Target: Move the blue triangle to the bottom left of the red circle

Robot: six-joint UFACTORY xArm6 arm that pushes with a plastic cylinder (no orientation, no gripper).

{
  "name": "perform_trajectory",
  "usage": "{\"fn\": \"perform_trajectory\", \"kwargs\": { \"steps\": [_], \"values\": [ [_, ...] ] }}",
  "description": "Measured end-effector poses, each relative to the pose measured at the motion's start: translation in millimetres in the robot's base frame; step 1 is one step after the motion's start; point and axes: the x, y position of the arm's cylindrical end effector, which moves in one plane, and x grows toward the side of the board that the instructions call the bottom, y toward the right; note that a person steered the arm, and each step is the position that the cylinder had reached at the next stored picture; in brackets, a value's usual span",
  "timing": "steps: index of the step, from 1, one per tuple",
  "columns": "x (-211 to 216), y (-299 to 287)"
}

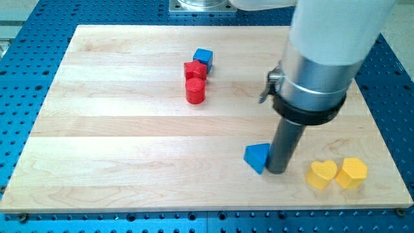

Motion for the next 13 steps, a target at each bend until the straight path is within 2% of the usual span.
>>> {"fn": "perform_trajectory", "kwargs": {
  "steps": [2, 3, 4, 5, 6, 7, 8, 10, 11, 12, 13],
  "values": [
    [-0.1, -65.0],
    [-25.5, -76.9],
    [-93.0, -77.8],
    [-119.3, -81.3],
    [-76.0, -25.1],
    [-33.4, -48.4],
    [-9.2, -107.9],
    [-71.5, -97.8],
    [-67.4, -62.9],
    [-84.8, -27.9],
    [-96.4, -65.9]
  ]
}}
